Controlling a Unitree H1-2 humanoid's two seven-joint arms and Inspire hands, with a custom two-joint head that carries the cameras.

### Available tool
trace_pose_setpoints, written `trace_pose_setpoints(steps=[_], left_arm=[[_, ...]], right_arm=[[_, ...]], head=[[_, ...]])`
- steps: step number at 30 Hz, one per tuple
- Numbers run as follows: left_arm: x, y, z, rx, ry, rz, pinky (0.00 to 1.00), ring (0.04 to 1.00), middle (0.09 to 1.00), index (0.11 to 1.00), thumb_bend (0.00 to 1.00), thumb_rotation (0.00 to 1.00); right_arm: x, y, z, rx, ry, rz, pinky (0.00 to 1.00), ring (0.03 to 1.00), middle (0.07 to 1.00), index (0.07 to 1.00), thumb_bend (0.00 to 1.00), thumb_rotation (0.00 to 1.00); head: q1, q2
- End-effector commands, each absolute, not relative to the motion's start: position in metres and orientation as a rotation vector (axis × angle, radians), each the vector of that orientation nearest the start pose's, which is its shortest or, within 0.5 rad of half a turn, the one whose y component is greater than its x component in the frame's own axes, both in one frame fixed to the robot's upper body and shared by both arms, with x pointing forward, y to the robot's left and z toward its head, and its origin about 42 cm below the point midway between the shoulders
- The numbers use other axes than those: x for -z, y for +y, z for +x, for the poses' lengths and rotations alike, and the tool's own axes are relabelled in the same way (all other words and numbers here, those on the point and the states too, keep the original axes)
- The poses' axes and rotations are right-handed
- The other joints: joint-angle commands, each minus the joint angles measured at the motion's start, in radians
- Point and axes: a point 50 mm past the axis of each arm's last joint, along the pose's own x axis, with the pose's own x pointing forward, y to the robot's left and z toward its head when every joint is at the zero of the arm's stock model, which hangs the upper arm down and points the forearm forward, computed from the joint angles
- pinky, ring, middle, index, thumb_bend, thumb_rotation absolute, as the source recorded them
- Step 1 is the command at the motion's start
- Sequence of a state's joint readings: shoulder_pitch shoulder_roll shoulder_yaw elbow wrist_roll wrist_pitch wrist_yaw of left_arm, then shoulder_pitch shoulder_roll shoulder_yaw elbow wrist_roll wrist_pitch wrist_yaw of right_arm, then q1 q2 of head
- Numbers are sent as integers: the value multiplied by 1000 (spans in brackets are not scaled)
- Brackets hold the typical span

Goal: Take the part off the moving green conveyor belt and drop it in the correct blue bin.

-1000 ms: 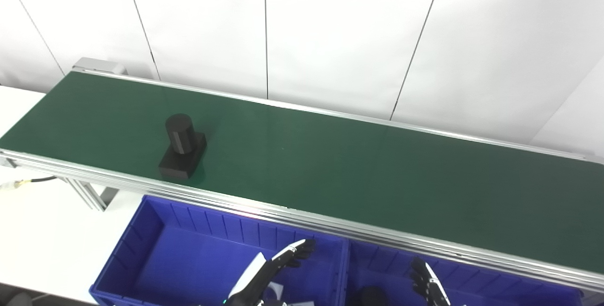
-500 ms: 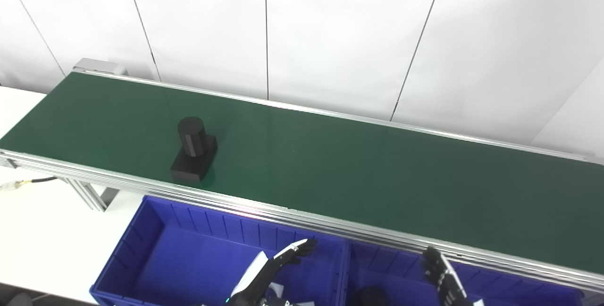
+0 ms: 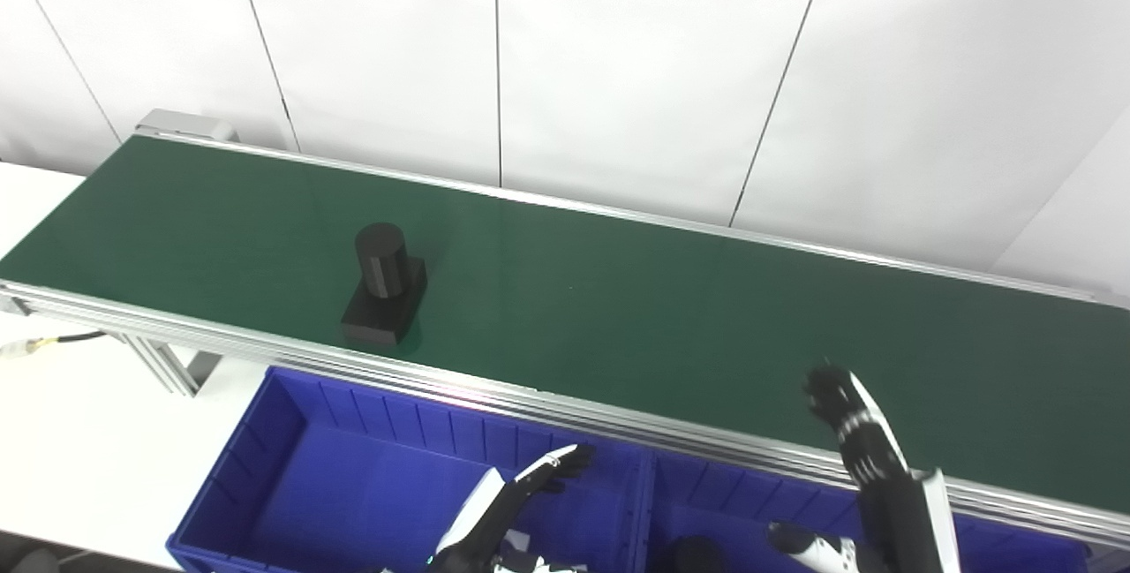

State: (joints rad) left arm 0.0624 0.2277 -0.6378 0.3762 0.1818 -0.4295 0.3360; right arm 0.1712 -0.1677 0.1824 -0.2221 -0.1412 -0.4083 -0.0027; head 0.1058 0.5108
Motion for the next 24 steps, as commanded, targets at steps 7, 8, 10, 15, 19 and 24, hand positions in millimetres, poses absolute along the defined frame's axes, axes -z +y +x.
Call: trace_pose_setpoints(steps=[7,8,10,15,19,24], left_arm=[[2,161,201,366,-77,304,796,835,848,846,927,440],[2,161,202,365,-77,305,794,833,847,845,927,440],[2,161,202,363,-78,306,779,823,841,841,921,440],[2,162,203,352,-80,305,766,808,821,823,927,445],[1,162,203,339,-87,312,749,789,803,808,934,447],[1,163,203,341,-83,302,754,791,800,805,942,468]], right_arm=[[-182,-191,255,-289,-513,-322,783,848,864,883,938,490],[-183,-189,261,-294,-499,-340,788,849,865,884,934,488],[-185,-186,269,-295,-473,-364,807,847,863,885,926,491],[-187,-177,291,-319,-434,-410,803,850,869,891,890,485],[-189,-167,308,-335,-417,-440,782,839,863,887,894,487],[-192,-153,327,-358,-374,-477,778,856,883,898,899,505]], head=[[-35,8],[-41,11],[-49,13],[-64,16],[-69,17],[-71,13]])
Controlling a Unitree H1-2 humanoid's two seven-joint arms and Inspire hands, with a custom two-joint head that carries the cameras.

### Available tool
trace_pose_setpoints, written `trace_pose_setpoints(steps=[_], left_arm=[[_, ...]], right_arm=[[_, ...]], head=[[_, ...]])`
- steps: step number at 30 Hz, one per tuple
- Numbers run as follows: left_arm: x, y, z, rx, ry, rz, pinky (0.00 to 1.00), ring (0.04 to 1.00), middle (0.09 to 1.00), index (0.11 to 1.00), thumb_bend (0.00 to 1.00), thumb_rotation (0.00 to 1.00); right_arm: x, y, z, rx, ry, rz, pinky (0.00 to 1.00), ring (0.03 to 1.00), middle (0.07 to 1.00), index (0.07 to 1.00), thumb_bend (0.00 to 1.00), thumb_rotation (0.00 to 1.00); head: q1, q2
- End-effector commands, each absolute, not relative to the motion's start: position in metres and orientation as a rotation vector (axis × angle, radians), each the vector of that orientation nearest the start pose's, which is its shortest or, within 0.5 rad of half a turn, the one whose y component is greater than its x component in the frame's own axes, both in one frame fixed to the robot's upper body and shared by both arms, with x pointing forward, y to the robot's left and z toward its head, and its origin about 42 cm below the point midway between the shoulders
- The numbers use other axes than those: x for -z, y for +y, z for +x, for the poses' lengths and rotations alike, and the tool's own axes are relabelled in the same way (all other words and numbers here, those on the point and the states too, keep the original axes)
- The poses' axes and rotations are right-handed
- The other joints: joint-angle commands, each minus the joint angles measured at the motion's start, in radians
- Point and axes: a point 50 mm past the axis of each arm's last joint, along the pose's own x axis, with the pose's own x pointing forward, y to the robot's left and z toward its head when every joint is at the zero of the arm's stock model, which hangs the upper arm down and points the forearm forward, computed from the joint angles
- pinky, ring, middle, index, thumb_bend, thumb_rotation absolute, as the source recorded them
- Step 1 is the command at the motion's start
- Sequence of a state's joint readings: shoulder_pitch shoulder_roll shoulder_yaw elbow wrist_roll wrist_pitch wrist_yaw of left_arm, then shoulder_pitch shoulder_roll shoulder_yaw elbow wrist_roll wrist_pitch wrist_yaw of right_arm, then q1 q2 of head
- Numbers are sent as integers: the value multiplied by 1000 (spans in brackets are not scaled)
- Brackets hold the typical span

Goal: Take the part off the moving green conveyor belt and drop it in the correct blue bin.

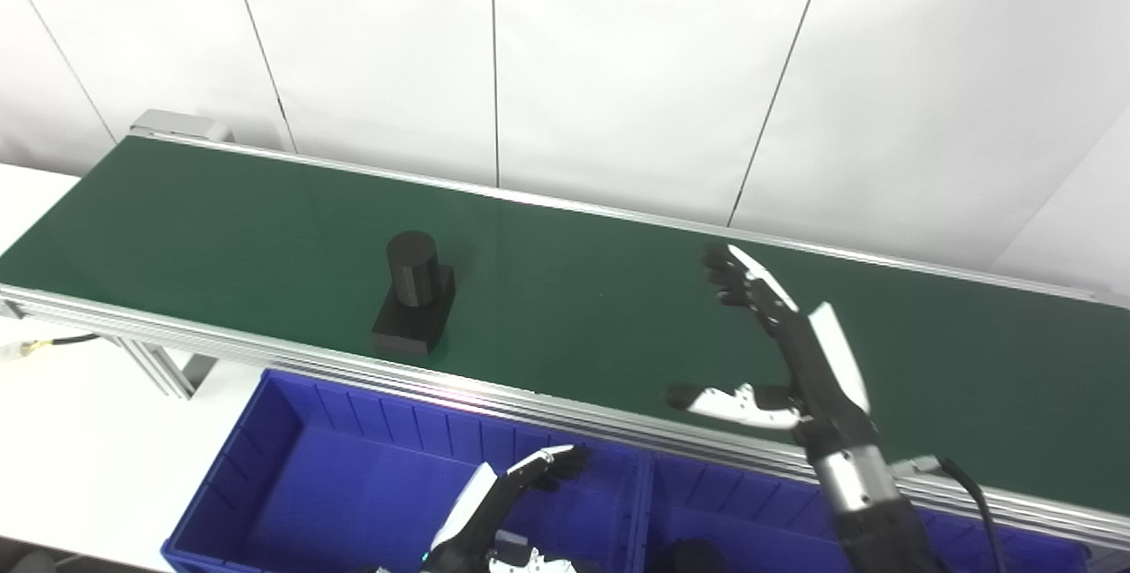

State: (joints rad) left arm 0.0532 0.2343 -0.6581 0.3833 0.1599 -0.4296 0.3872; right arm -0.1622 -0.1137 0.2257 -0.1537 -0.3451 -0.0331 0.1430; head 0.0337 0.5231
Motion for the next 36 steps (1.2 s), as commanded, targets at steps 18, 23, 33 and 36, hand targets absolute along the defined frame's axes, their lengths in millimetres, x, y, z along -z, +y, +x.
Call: trace_pose_setpoints(steps=[18,23,33,36], left_arm=[[-2,160,202,385,-84,282,699,745,767,774,934,555],[-2,159,203,392,-99,305,671,724,758,774,932,565],[-2,158,202,418,-100,310,672,726,762,776,928,579],[-2,159,202,429,-105,321,669,722,762,780,917,588]], right_arm=[[-186,-83,401,-420,-281,-560,756,865,920,920,920,543],[-188,-66,414,-442,-275,-577,759,864,918,919,919,539],[-191,-36,429,-477,-259,-625,722,847,930,923,935,556],[-189,-27,433,-484,-247,-638,711,835,921,921,940,551]], head=[[-37,0],[-37,-2],[-34,-4],[-35,-5]])
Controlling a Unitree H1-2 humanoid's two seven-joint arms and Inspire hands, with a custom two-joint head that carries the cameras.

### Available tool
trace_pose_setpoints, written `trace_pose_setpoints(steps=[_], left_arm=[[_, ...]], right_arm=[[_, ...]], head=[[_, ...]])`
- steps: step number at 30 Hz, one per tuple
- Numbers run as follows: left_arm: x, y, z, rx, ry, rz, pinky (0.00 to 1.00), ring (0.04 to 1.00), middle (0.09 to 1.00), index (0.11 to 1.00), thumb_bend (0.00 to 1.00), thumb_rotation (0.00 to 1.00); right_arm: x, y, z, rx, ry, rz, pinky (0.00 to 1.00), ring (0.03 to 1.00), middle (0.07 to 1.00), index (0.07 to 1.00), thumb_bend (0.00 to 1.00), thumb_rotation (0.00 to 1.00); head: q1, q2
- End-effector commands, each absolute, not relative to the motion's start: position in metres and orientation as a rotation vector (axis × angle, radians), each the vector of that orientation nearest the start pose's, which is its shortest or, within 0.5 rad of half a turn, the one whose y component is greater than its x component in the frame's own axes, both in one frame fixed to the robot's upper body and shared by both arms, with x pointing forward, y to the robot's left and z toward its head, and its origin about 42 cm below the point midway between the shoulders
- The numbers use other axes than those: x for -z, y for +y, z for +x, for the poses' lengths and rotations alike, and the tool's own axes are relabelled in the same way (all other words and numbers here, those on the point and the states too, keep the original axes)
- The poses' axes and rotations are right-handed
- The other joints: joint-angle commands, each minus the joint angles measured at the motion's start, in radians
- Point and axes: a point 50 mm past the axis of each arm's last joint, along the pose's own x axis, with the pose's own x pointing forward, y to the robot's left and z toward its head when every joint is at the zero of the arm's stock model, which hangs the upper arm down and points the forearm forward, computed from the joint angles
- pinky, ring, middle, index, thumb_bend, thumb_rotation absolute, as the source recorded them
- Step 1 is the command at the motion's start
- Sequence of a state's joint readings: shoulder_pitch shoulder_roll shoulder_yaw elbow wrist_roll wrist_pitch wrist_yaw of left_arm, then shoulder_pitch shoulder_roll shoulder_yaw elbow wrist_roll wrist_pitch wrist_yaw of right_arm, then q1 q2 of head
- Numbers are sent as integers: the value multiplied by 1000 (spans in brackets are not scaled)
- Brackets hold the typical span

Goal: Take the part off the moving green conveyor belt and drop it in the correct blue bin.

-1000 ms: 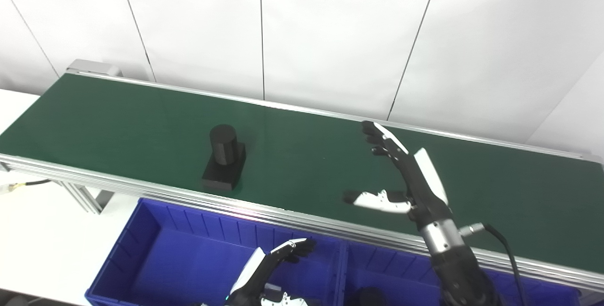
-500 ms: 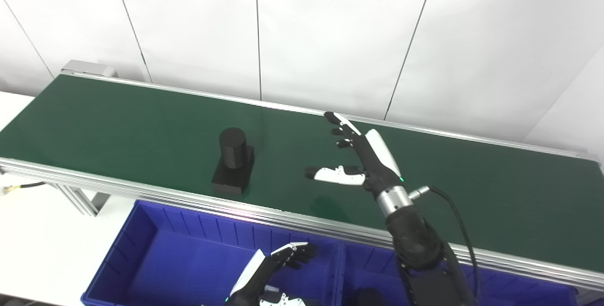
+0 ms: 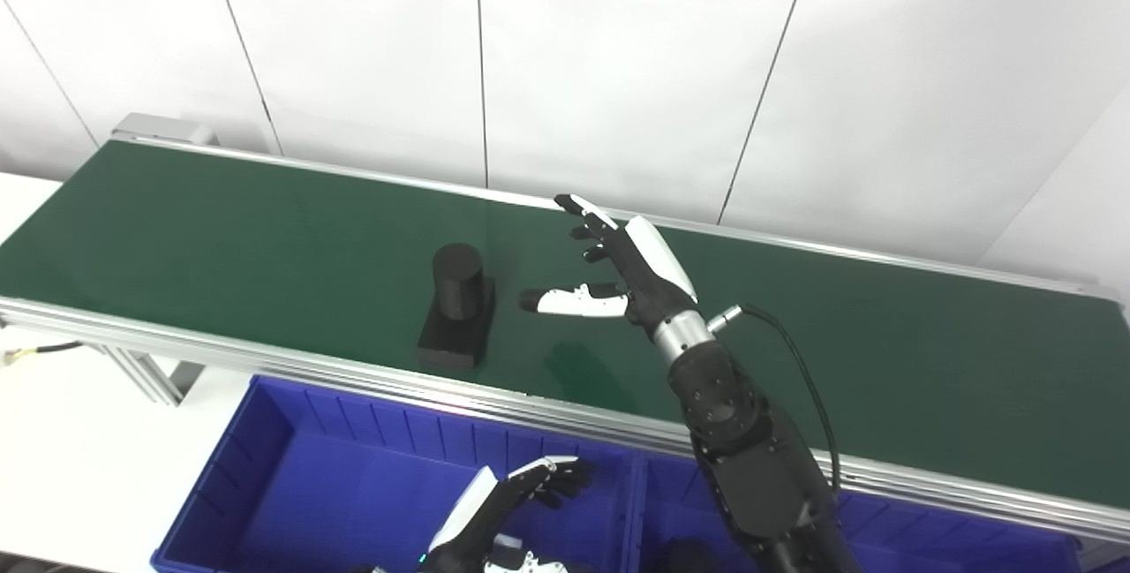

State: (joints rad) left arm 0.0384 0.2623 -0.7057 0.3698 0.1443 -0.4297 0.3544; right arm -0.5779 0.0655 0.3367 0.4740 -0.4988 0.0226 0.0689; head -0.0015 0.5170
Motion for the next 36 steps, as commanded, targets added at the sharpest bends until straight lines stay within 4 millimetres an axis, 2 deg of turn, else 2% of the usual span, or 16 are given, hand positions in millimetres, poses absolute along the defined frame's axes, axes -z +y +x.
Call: trace_pose_setpoints(steps=[1,16,32,36], left_arm=[[-3,158,202,431,-108,324,670,721,760,780,913,589],[-2,152,197,435,-127,337,645,692,732,753,904,597],[-5,144,192,459,-114,291,645,697,730,742,959,586],[-5,142,192,459,-115,289,646,699,730,739,970,596]], right_arm=[[-188,-25,434,-485,-241,-641,719,841,921,922,943,550],[-168,7,446,-491,-181,-656,698,849,938,938,961,541],[-158,29,455,-512,-168,-702,751,864,927,931,967,462],[-155,32,456,-509,-172,-713,719,845,922,920,964,414]], head=[[2,1],[17,4],[24,14],[27,18]])
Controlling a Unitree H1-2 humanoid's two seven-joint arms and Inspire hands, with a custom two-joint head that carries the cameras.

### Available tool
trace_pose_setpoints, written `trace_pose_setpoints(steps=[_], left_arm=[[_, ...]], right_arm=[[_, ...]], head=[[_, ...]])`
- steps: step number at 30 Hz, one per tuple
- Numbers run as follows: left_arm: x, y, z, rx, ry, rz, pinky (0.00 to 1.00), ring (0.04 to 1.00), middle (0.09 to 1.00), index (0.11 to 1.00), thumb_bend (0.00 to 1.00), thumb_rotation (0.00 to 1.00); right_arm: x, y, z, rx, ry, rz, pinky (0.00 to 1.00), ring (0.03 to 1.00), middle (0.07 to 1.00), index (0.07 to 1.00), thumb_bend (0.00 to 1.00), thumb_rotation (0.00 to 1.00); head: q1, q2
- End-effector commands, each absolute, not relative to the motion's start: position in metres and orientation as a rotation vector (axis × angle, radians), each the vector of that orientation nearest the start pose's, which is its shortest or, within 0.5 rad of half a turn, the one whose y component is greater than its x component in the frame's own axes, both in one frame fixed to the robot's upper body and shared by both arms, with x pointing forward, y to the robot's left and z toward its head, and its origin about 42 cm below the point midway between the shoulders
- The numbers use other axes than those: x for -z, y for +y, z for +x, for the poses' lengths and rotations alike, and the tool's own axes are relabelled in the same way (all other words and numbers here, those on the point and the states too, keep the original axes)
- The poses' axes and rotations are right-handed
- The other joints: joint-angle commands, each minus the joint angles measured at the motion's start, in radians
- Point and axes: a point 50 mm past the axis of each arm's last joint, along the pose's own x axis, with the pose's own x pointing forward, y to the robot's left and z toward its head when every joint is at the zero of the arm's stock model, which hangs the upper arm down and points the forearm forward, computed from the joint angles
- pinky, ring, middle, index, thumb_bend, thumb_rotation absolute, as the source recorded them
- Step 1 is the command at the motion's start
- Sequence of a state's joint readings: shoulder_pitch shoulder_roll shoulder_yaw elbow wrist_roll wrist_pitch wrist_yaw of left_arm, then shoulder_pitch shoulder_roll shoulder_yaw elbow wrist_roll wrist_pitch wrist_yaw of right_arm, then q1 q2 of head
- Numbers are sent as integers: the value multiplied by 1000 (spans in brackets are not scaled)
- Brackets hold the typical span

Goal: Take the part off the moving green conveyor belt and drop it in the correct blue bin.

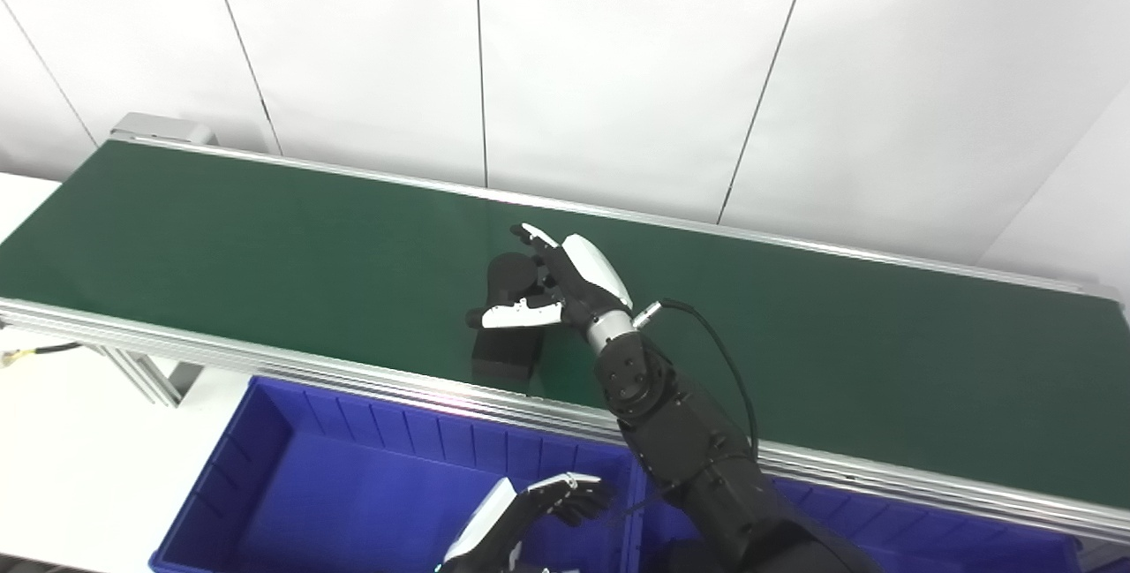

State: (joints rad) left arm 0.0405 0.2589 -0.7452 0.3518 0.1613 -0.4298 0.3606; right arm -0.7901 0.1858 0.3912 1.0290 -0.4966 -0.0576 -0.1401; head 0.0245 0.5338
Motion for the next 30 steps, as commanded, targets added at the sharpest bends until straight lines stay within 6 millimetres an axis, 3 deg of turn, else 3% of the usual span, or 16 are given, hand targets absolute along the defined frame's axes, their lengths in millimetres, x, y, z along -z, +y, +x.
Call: trace_pose_setpoints(steps=[1,4,5,8,9,11,13,16,21,29,30], left_arm=[[-5,142,191,457,-117,288,646,697,729,735,975,598],[-6,141,192,453,-122,286,640,692,724,729,971,595],[-7,141,192,454,-123,286,640,692,724,730,971,600],[-7,141,192,453,-125,284,634,686,718,725,977,607],[-8,141,192,452,-125,284,633,684,717,724,978,607],[-8,141,193,450,-127,284,628,679,711,721,974,605],[-8,141,194,446,-130,290,628,678,708,719,966,606],[-7,142,195,443,-132,297,626,677,709,721,963,616],[-8,145,197,439,-145,316,631,683,715,727,951,628],[-7,148,200,429,-165,345,624,673,711,732,879,592],[-7,148,200,429,-165,346,620,669,708,733,876,594]], right_arm=[[-153,32,455,-508,-173,-717,706,839,918,913,959,374],[-148,33,453,-503,-177,-704,686,823,904,897,938,291],[-146,33,452,-501,-180,-695,616,735,835,854,882,187],[-138,33,448,-484,-187,-685,530,614,722,762,761,31],[-138,33,448,-481,-189,-685,522,601,708,750,743,16],[-134,32,446,-454,-210,-695,407,488,574,680,624,3],[-132,31,444,-428,-222,-691,324,403,507,541,547,0],[-132,29,443,-385,-239,-683,328,378,494,529,512,0],[-130,26,443,-336,-213,-655,385,427,552,471,507,0],[-125,16,438,-252,-220,-550,321,462,569,479,488,0],[-125,14,437,-240,-232,-532,370,450,566,472,491,0]], head=[[1,2],[0,3],[-1,5],[-2,6],[-2,6],[-4,6],[-5,5],[-8,5],[-17,5],[-31,9],[-34,10]])
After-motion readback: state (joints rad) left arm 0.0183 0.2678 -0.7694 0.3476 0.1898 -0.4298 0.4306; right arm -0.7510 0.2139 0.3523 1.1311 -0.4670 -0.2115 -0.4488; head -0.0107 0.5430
